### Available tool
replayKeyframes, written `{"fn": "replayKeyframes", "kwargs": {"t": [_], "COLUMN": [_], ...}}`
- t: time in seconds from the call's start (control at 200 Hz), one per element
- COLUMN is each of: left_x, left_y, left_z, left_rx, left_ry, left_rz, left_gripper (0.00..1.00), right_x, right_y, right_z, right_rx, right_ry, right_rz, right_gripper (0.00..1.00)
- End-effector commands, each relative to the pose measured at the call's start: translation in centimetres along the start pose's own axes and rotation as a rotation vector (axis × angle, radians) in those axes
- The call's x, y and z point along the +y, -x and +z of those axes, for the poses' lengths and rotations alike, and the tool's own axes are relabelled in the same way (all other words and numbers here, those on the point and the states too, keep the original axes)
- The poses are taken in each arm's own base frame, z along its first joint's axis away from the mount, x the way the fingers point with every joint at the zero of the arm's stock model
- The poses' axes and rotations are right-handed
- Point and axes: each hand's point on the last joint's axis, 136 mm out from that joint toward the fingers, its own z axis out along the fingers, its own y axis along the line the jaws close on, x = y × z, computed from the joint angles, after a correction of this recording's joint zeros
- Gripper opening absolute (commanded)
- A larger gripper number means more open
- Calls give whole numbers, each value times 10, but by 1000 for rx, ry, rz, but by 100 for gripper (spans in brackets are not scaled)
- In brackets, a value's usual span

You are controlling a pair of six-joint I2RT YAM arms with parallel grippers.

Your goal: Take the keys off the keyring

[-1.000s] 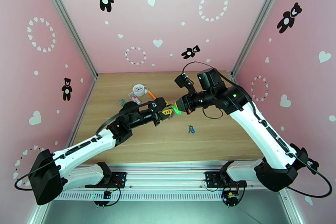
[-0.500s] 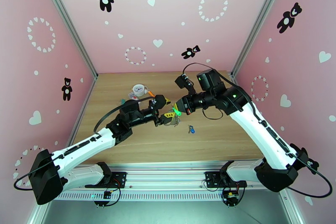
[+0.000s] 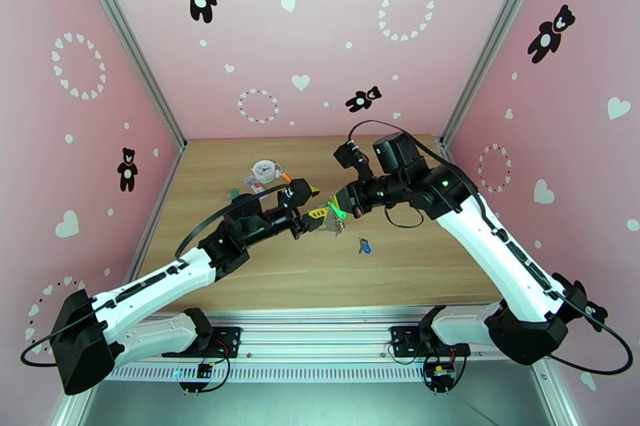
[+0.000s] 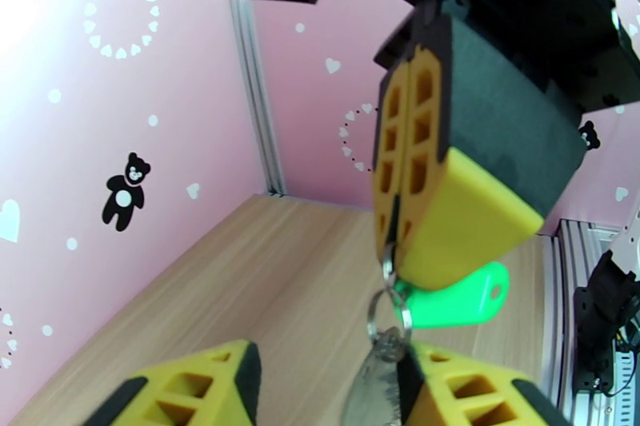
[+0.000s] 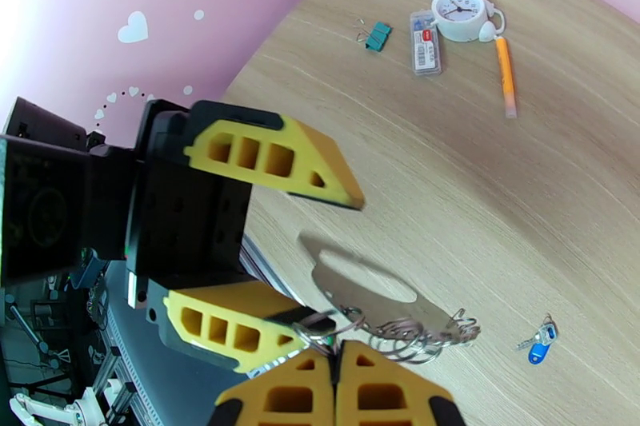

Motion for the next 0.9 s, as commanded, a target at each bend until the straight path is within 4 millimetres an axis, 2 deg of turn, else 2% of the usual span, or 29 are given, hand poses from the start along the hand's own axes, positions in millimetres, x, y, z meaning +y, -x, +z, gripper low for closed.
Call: {"fn": "replayKeyframes", "kwargs": {"t": [0.0, 0.055, 0.095, 0.115, 0.38, 0.581, 0.896], "left_x": [4, -3, -9, -8, -12, -30, -29], "left_y": [9, 11, 5, 16, 24, 19, 6], "left_z": [-1, 1, 3, 4, 13, 16, 23], "left_rx": [-20, -26, -10, -27, -41, -34, 18], "left_ry": [31, -14, -49, -54, -96, -204, -214], "left_rz": [41, 56, 53, 58, 88, 129, 121], "left_gripper": [49, 50, 50, 50, 48, 42, 35], "right_x": [1, 2, 2, 2, 7, 11, 13], "right_y": [-4, -4, -4, -4, -4, -3, -2], "right_z": [2, 2, 2, 3, 2, 0, -4], "right_rx": [17, 15, 14, 15, 13, 3, -10], "right_ry": [-1, 1, 2, 3, 23, 35, 37], "right_rz": [7, 7, 7, 8, 5, -5, -20], "right_gripper": [0, 0, 0, 0, 0, 0, 0]}}
